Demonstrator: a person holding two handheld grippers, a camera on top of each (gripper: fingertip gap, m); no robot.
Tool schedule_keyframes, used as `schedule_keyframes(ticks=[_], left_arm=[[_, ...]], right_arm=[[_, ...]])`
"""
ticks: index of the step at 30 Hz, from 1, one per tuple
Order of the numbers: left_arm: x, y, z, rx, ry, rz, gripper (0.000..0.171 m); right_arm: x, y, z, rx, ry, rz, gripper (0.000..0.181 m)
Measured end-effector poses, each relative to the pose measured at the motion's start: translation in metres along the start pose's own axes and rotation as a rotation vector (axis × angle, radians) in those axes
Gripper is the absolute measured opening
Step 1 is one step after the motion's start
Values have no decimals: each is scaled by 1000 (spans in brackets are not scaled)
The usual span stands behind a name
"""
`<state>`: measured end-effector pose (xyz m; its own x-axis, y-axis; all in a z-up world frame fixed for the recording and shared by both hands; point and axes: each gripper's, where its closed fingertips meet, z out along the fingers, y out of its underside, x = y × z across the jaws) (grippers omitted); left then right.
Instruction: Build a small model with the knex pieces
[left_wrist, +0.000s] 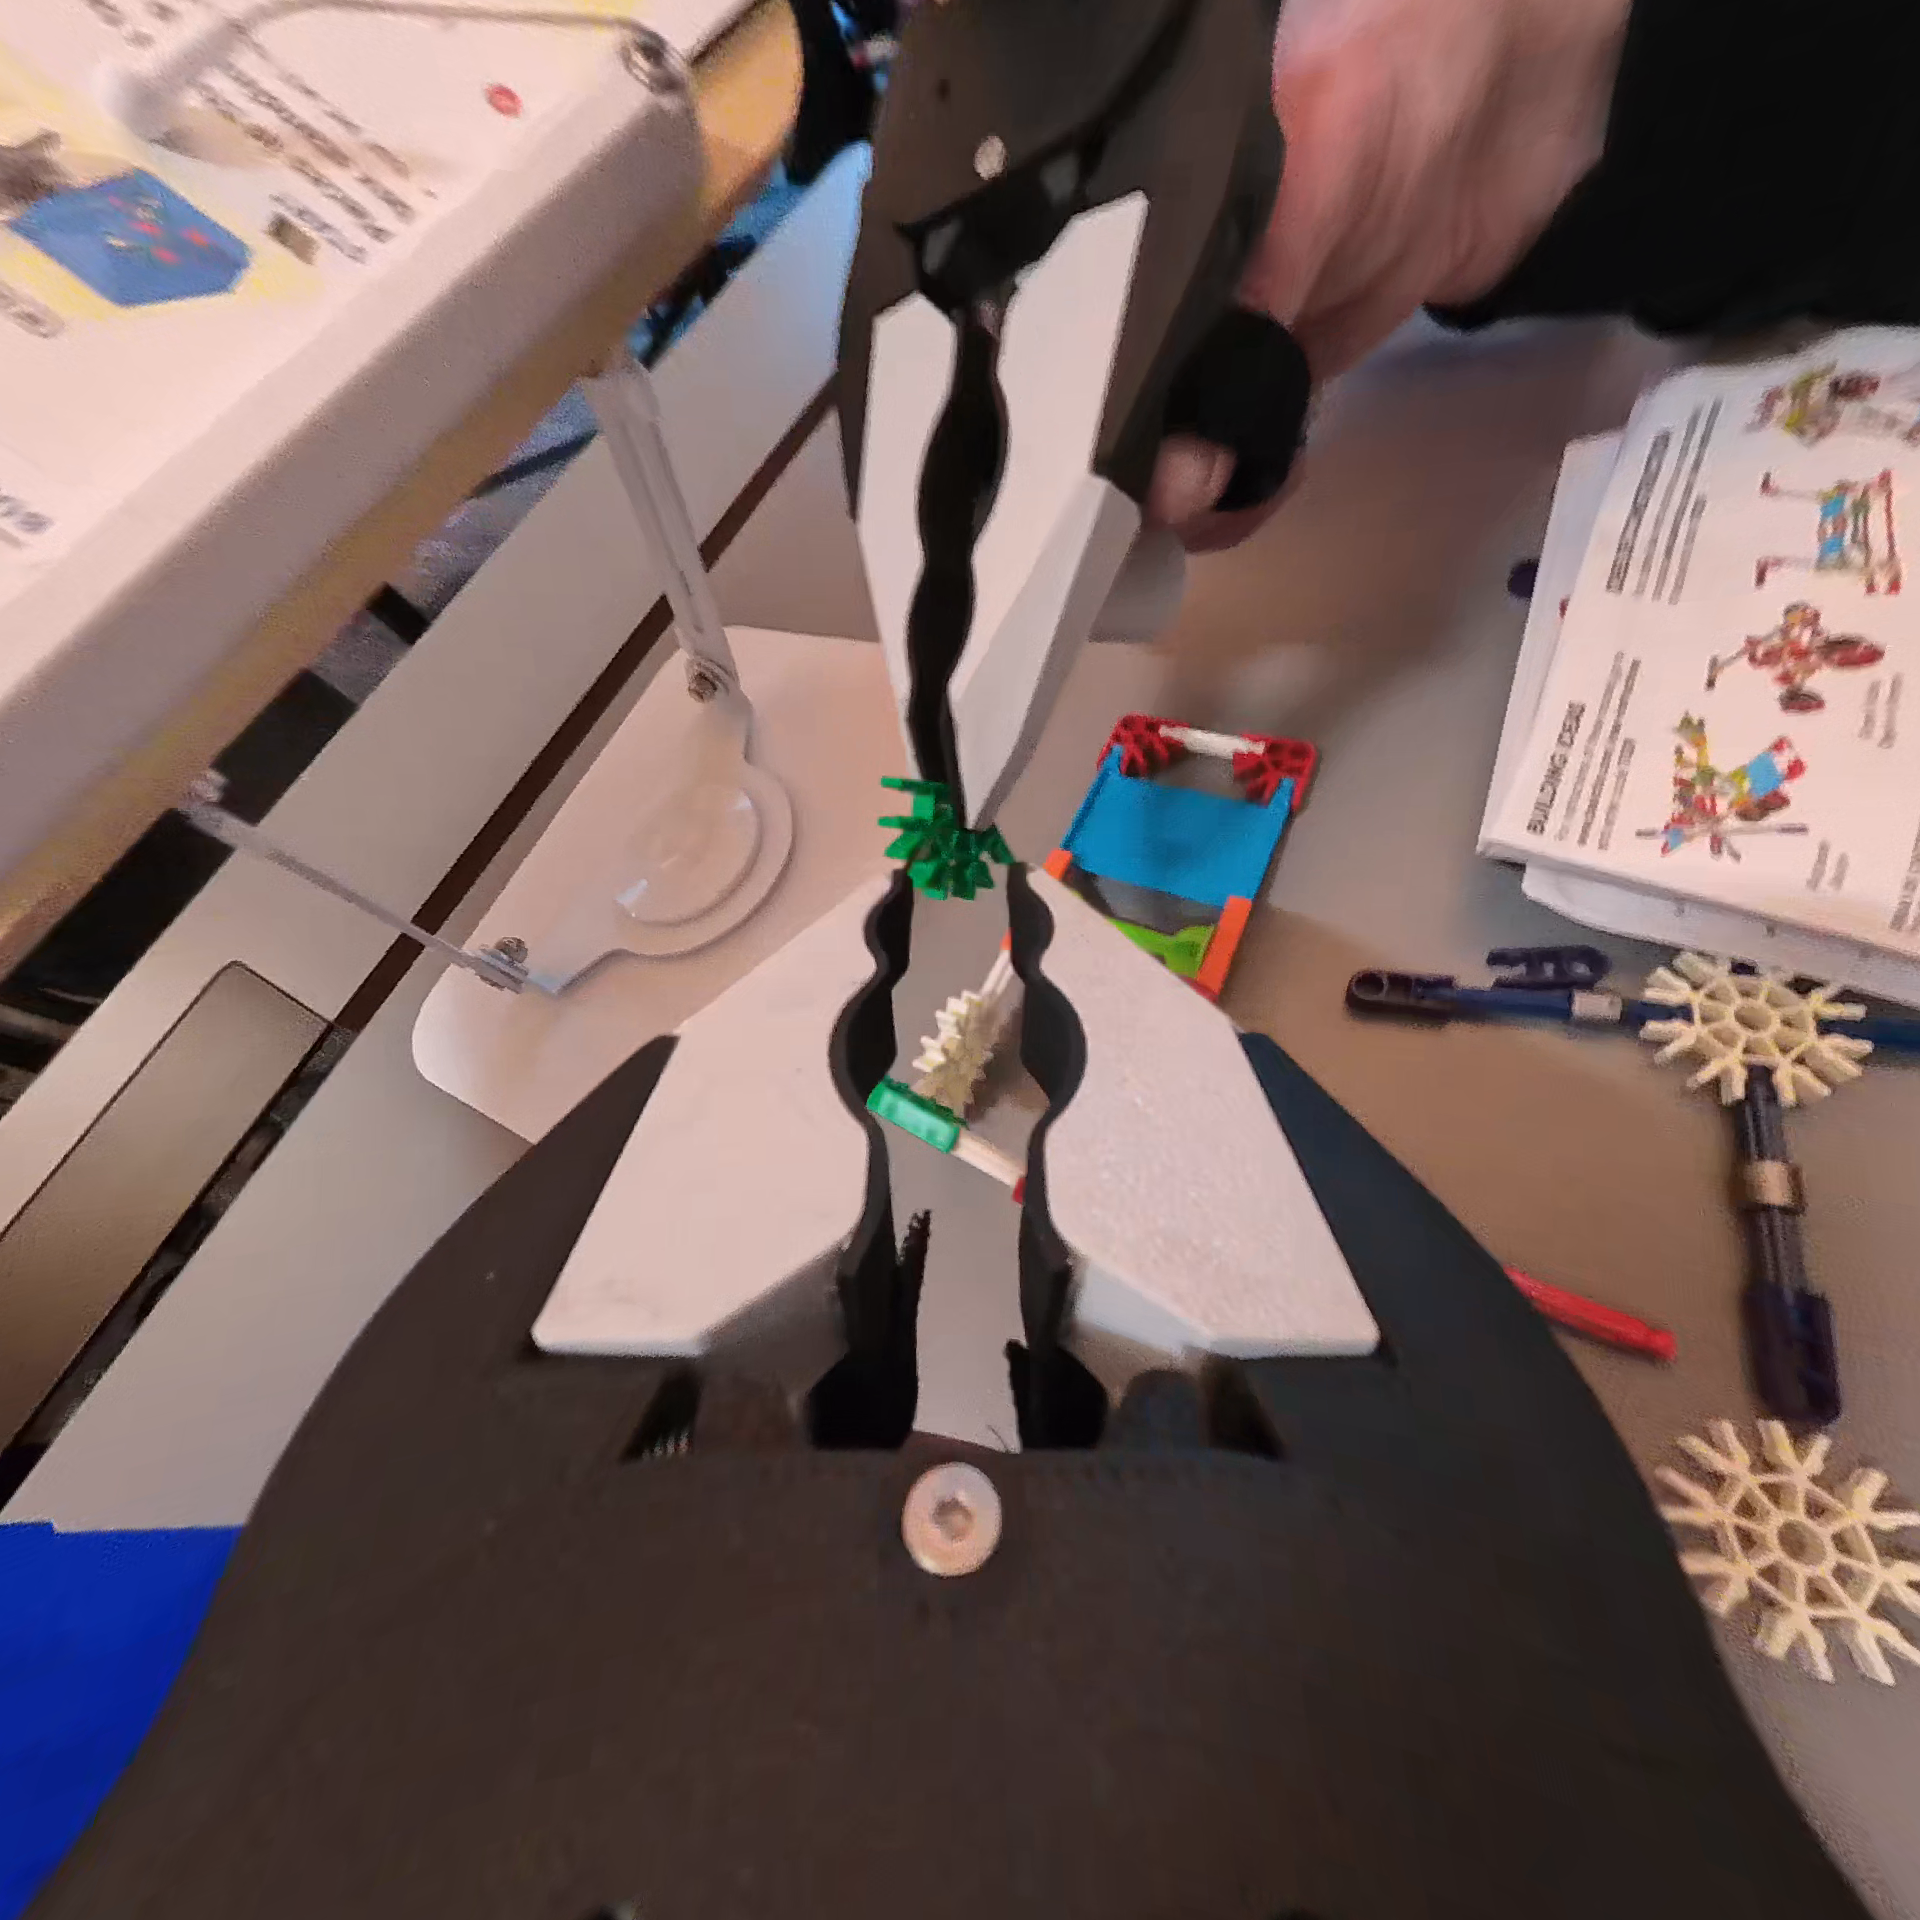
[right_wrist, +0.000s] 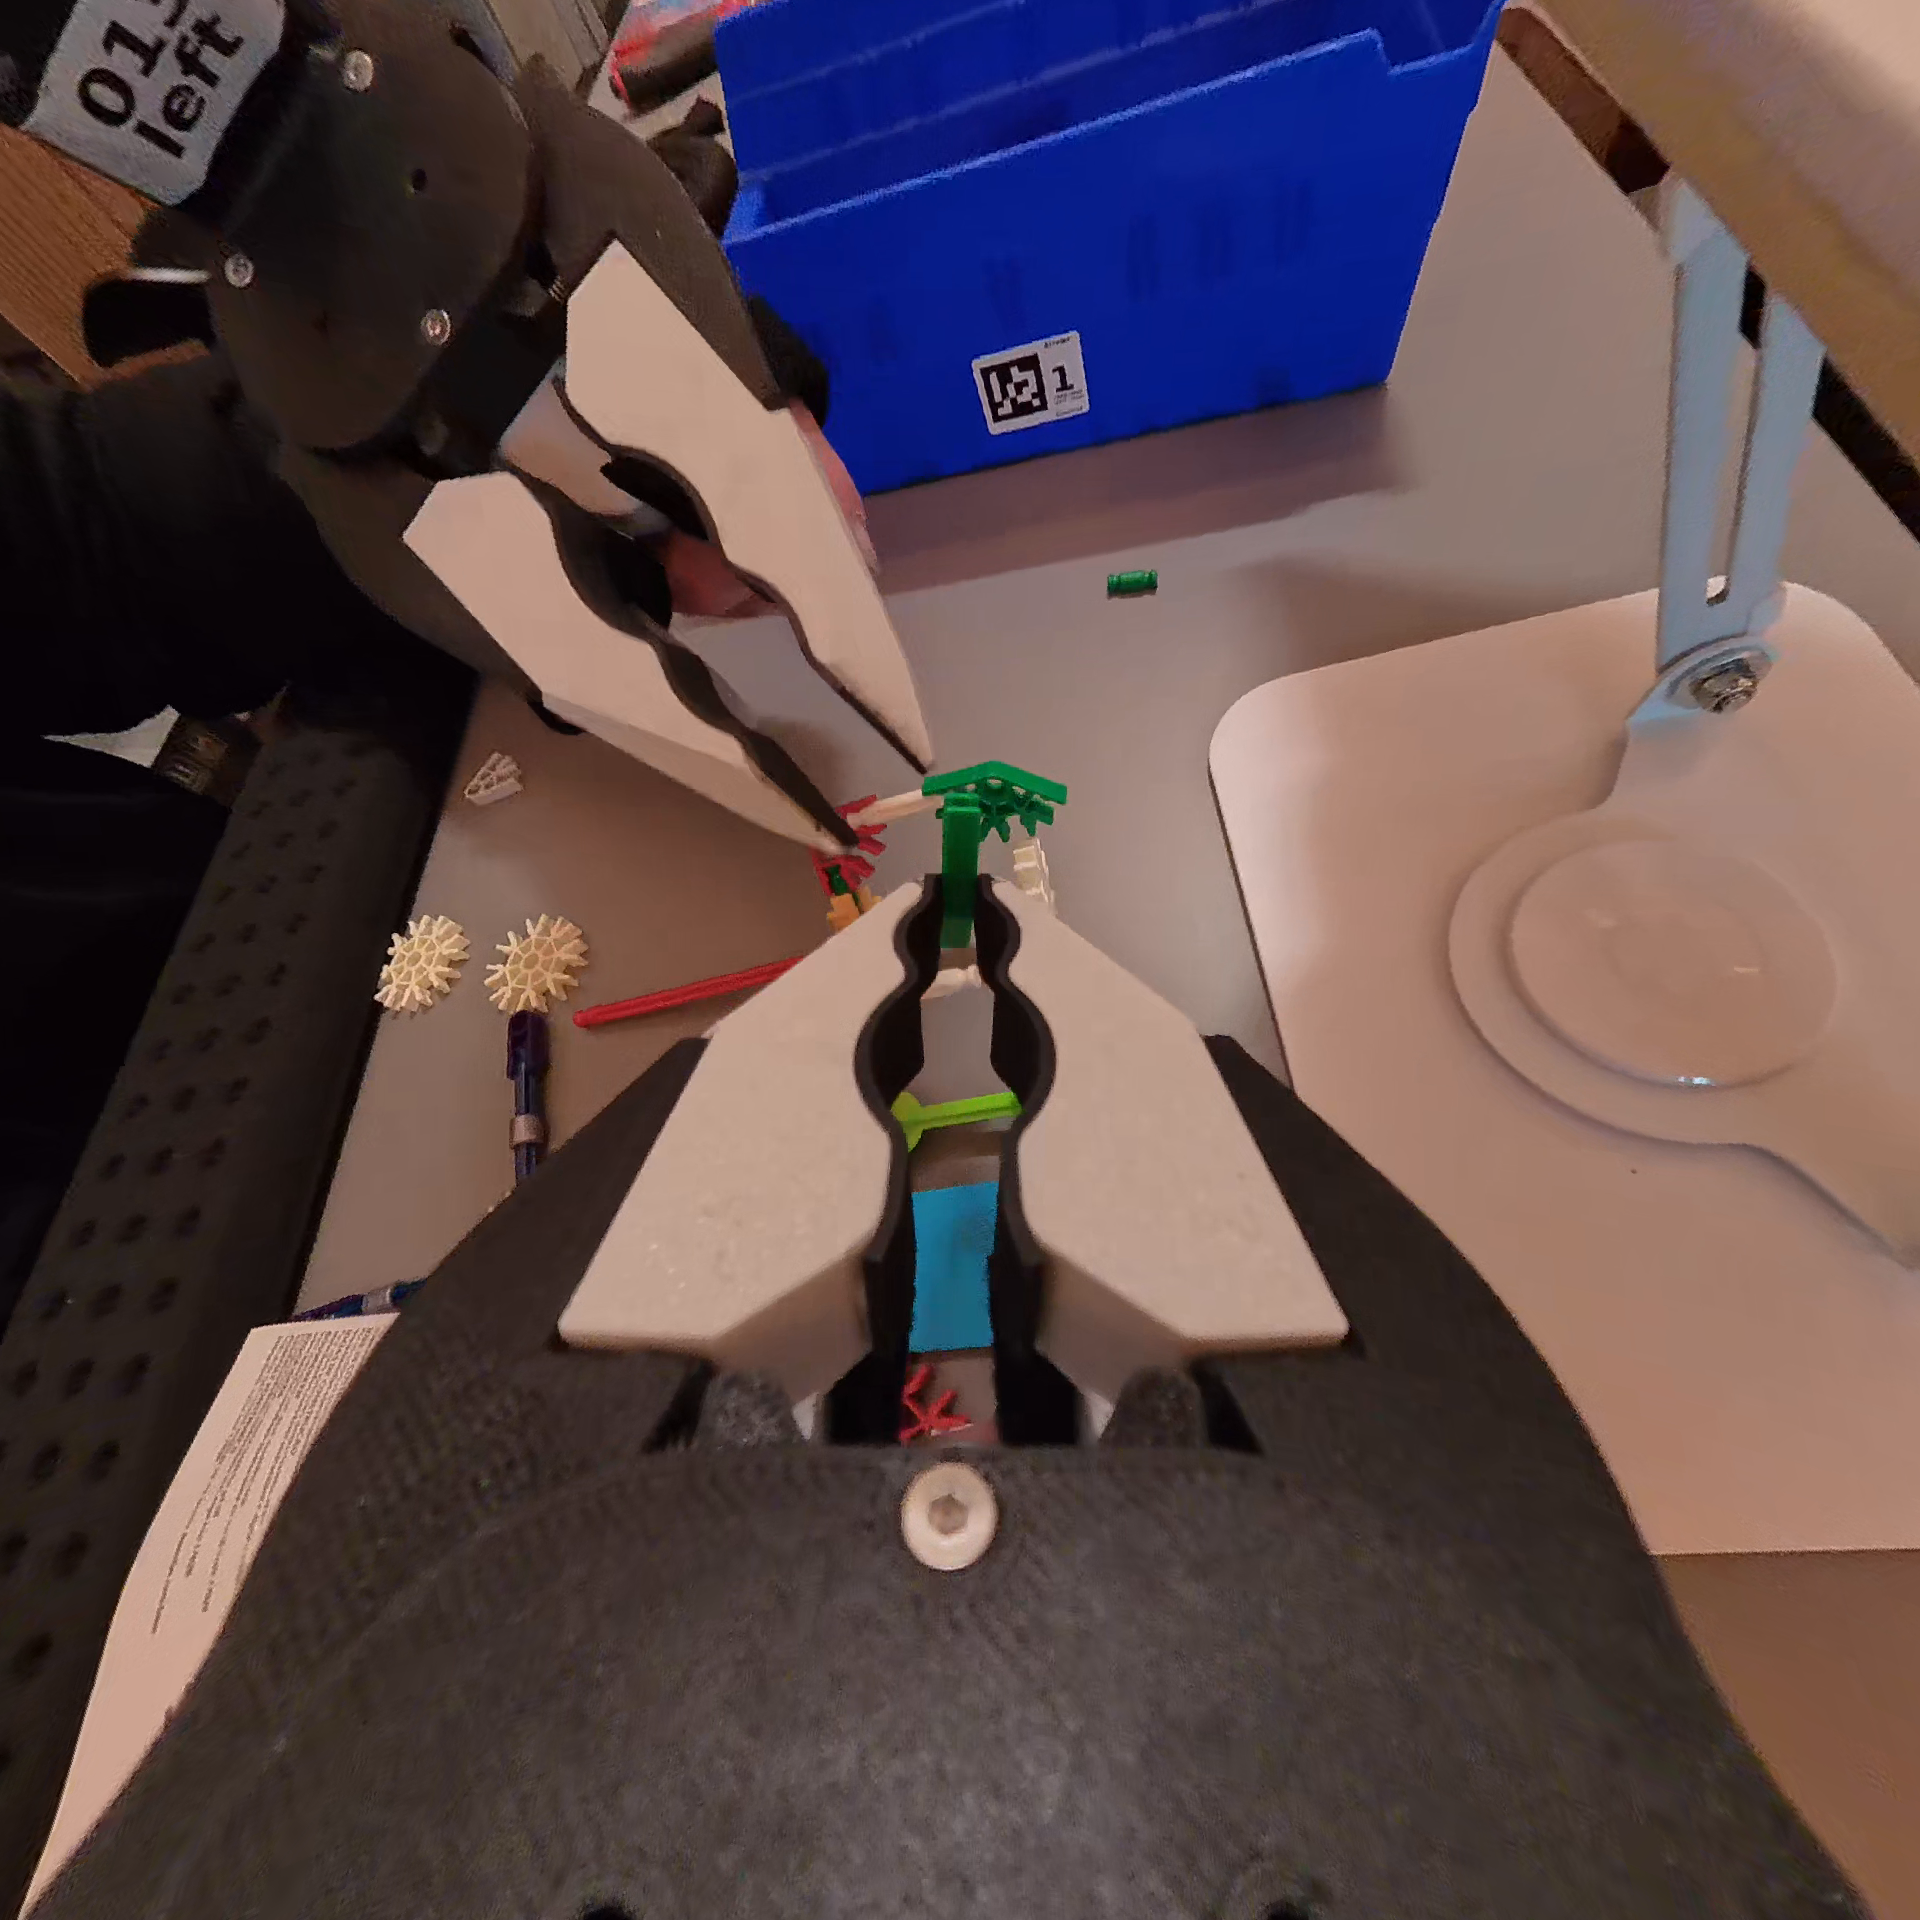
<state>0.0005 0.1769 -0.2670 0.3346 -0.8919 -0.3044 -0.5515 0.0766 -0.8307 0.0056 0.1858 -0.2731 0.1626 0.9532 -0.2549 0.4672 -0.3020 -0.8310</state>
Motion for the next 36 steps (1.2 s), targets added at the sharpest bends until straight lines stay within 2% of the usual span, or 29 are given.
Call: schedule_keyframes(ticks=[3,8,11,13,16,20,22,30,36], left_arm=[[14,6,2,-45,52,36,19],[35,17,6,-132,90,36,34],[43,24,13,-171,65,29,41],[37,27,16,-184,-5,41,43],[28,20,15,-146,-71,-9,35],[30,28,17,-190,-41,-40,36],[34,32,17,-208,-26,-19,38],[30,34,24,-209,-110,62,35],[34,36,26,-196,-91,71,30]], right_arm=[[-2,0,-1,-3,-9,4,3],[-4,3,-2,-10,-34,11,4],[-3,6,2,-18,-38,22,4],[-3,7,4,-20,-33,22,3],[-1,9,5,-31,-17,24,3],[4,13,5,-53,4,48,3],[4,15,5,-55,-2,58,3],[16,25,14,-54,15,169,3],[16,28,19,-27,-33,247,3]])
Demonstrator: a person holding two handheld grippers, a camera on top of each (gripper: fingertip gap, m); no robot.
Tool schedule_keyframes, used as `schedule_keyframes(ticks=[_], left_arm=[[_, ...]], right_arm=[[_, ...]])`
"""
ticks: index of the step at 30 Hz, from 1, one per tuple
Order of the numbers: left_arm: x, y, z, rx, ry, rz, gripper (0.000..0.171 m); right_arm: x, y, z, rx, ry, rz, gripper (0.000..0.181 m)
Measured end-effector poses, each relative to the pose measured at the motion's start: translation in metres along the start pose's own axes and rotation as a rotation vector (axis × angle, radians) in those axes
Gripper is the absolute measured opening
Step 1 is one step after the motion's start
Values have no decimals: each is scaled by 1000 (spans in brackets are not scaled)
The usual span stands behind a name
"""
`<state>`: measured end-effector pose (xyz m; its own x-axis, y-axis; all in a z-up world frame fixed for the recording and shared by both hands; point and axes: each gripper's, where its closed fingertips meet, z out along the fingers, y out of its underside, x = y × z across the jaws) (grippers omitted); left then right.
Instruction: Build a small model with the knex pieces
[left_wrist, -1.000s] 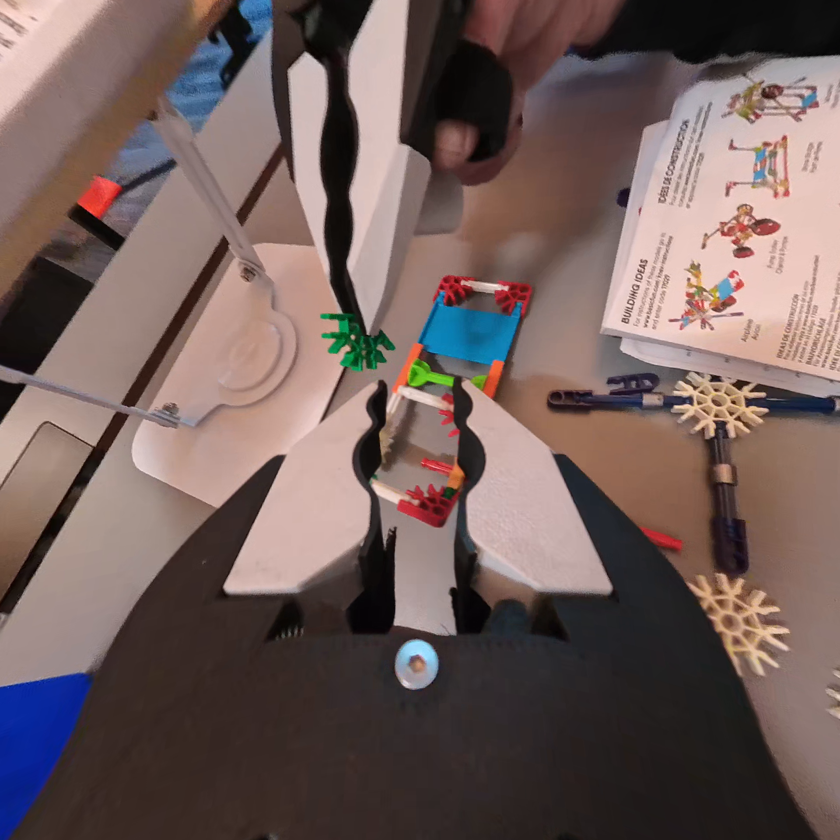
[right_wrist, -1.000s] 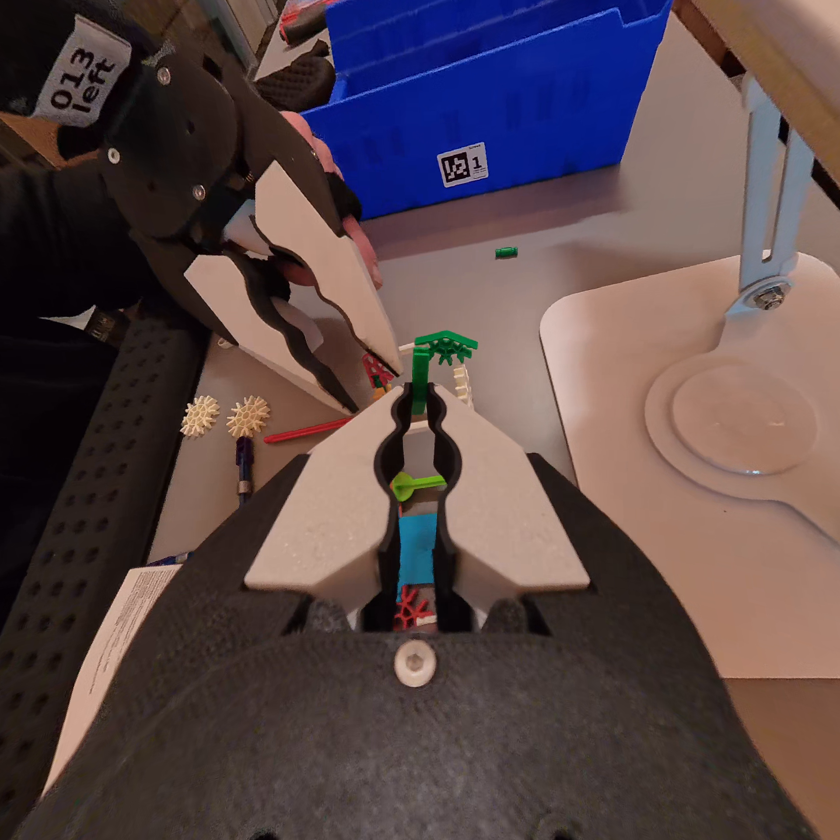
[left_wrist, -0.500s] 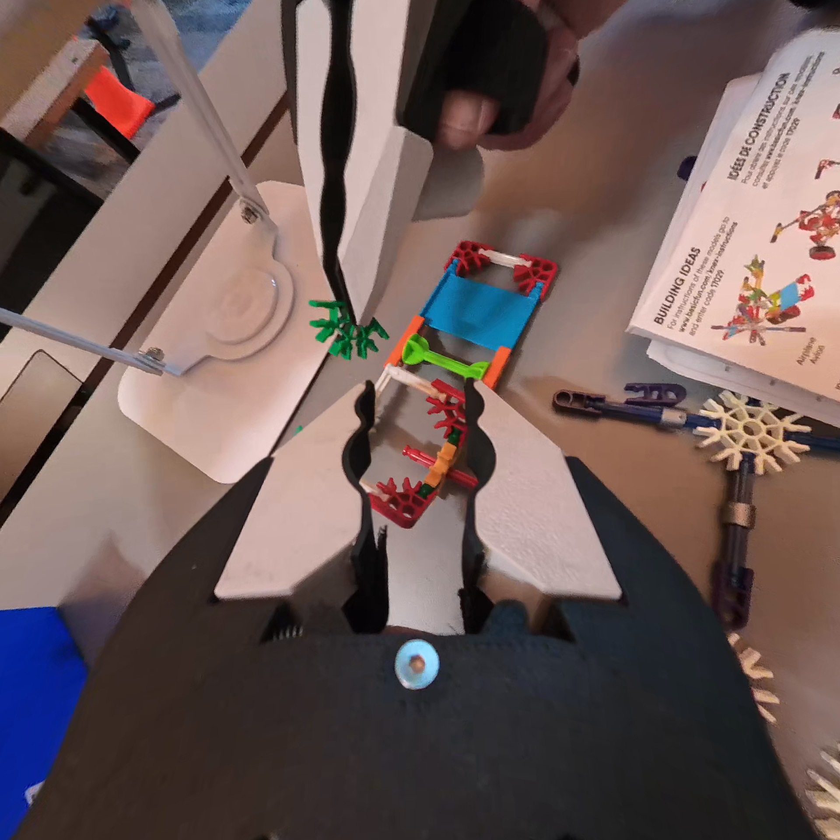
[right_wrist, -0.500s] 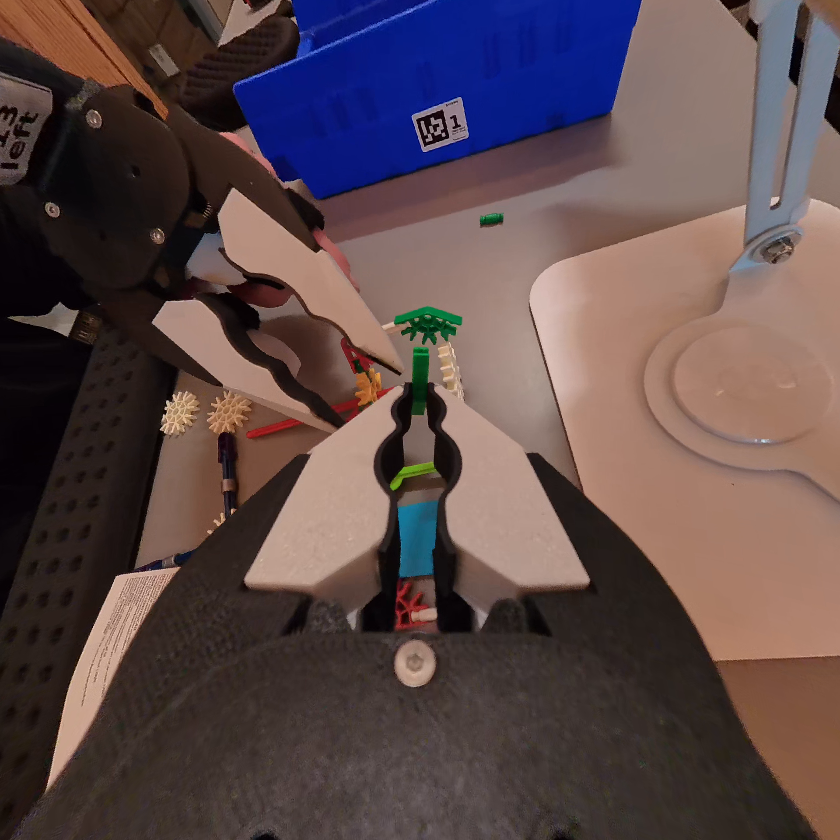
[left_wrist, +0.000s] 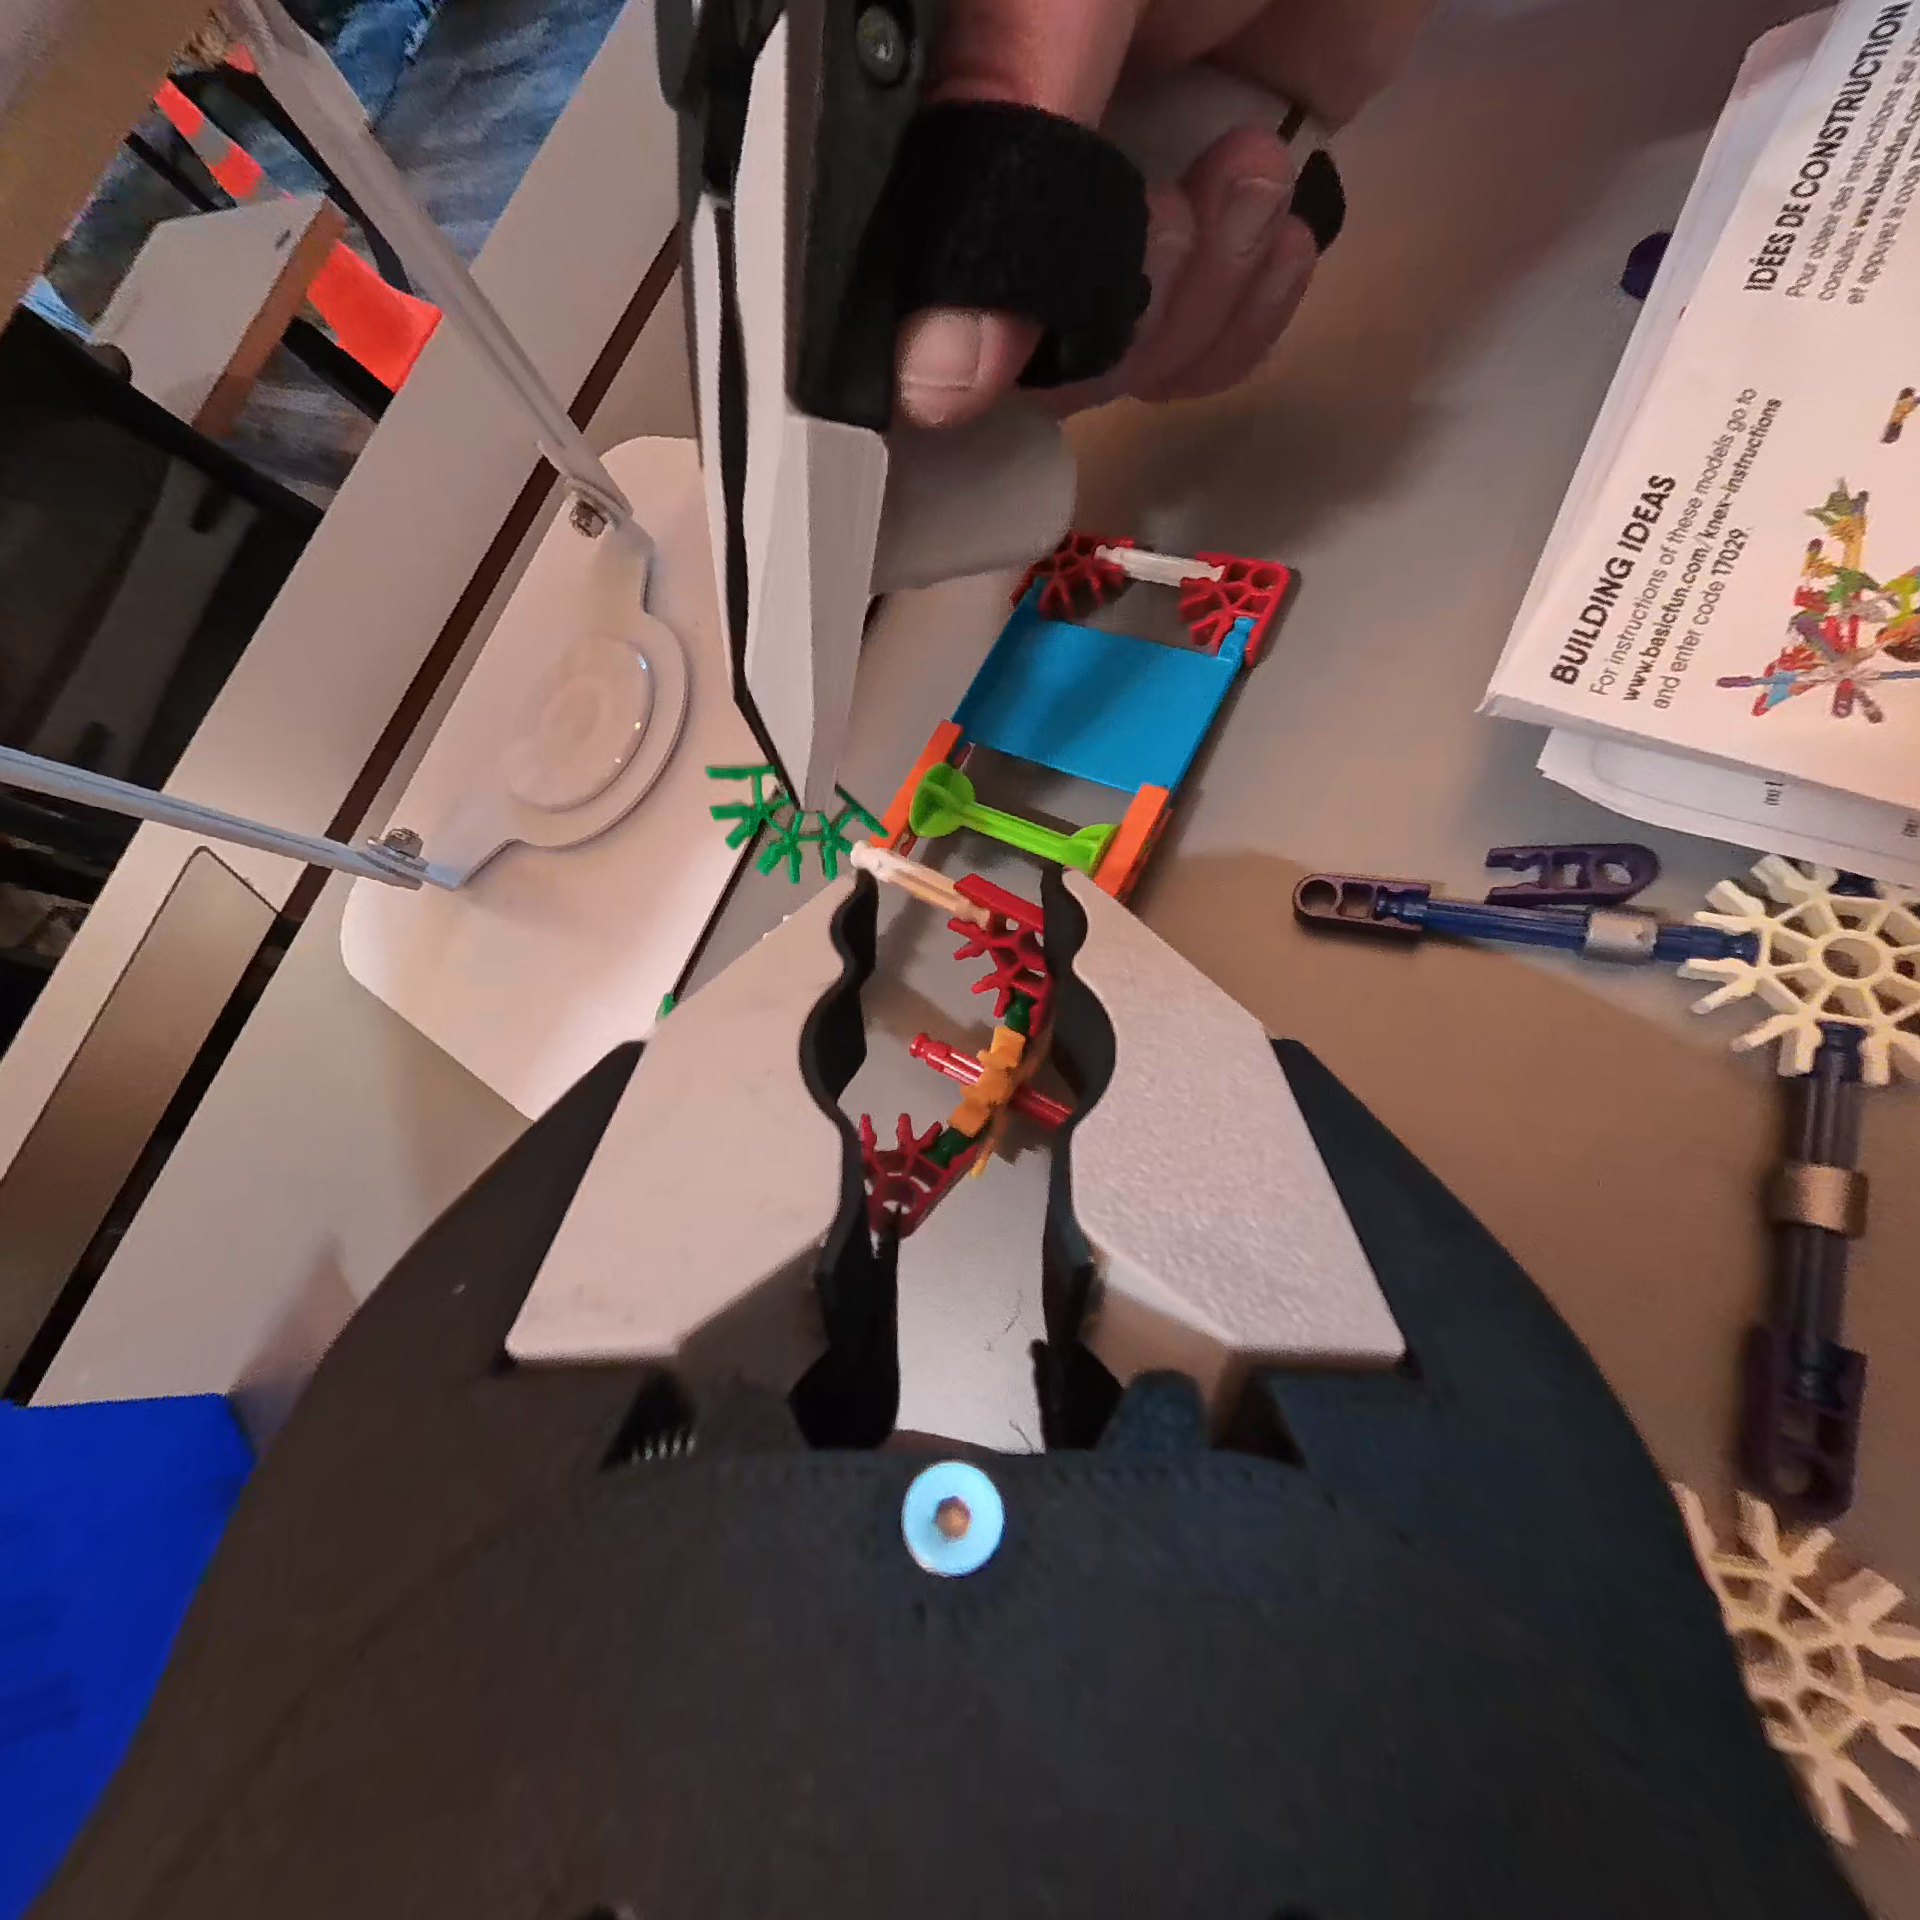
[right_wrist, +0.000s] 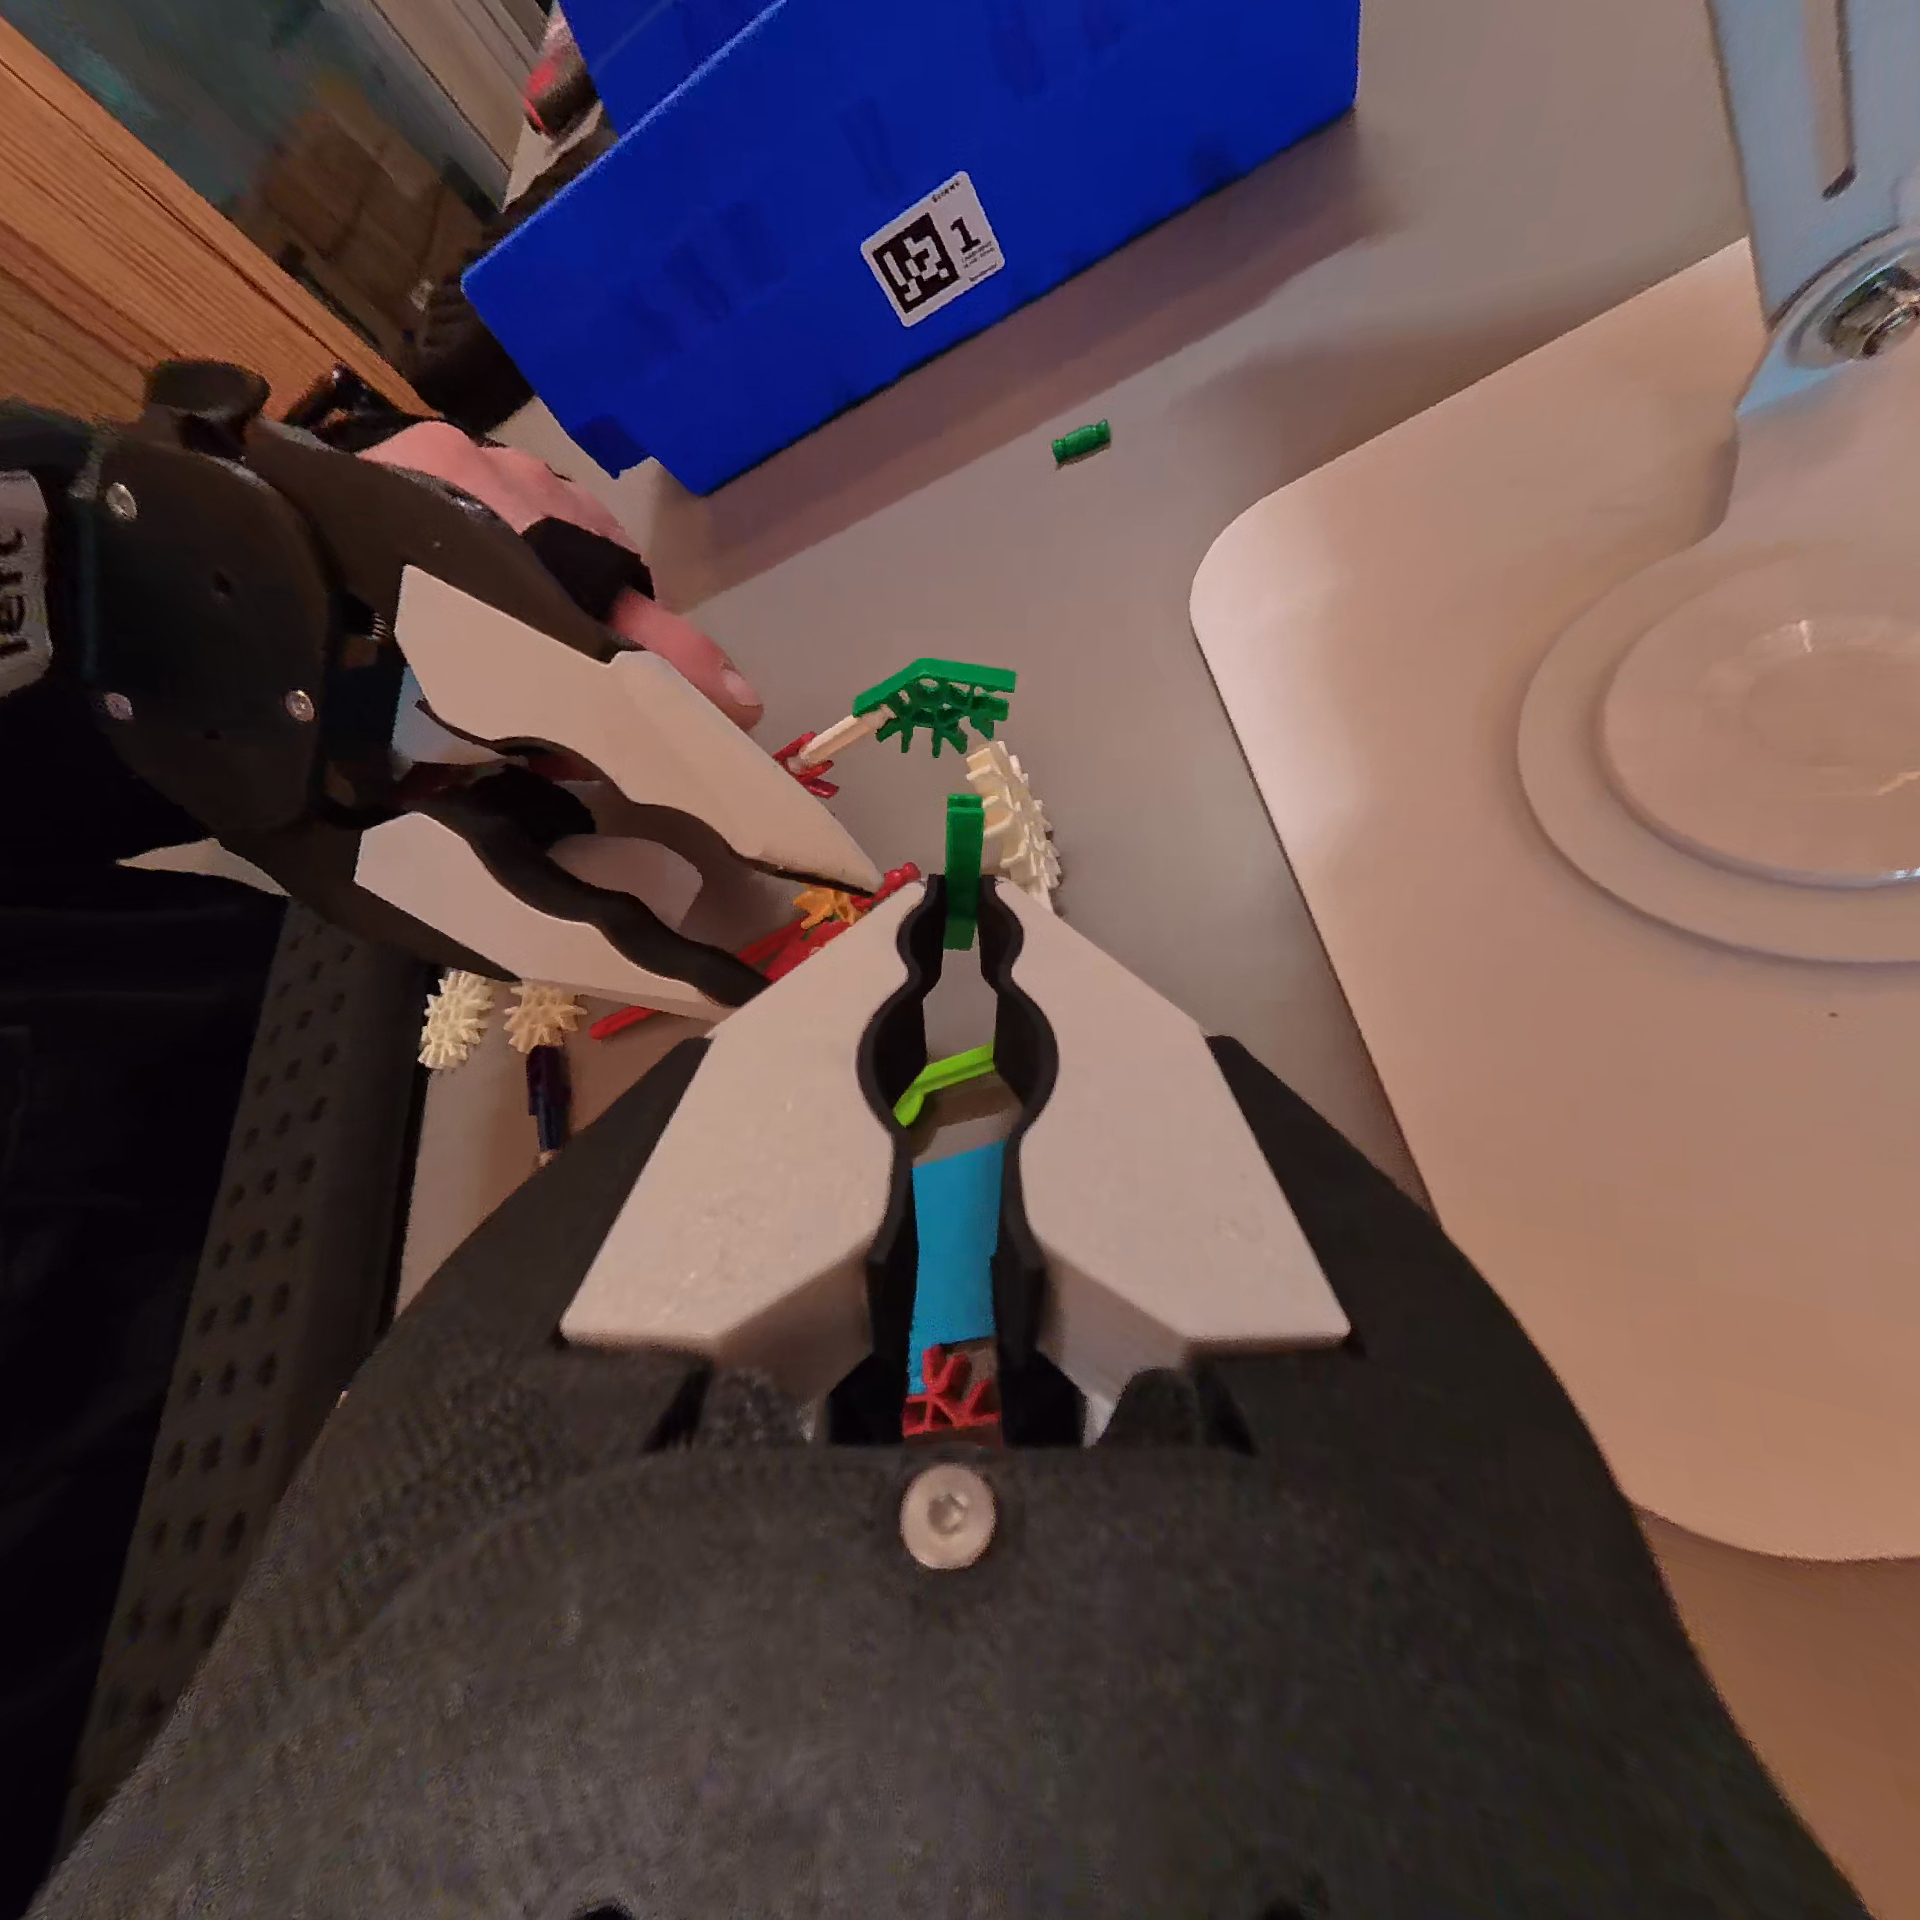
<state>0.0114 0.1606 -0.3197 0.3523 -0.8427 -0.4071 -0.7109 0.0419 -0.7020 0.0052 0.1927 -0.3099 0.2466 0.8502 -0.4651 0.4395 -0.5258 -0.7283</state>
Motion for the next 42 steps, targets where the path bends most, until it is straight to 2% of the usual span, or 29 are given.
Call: schedule_keyframes(ticks=[17,25,32,42], left_arm=[[-4,13,-9,7,-83,111,23],[-7,20,-16,22,-112,120,22],[-15,19,-21,45,-203,178,21],[-21,23,-31,73,-288,247,10]], right_arm=[[-20,-3,16,38,-77,22,3],[-26,-8,22,94,-100,45,4],[-33,-18,20,171,-136,60,4],[-43,-21,25,249,-207,121,6]])
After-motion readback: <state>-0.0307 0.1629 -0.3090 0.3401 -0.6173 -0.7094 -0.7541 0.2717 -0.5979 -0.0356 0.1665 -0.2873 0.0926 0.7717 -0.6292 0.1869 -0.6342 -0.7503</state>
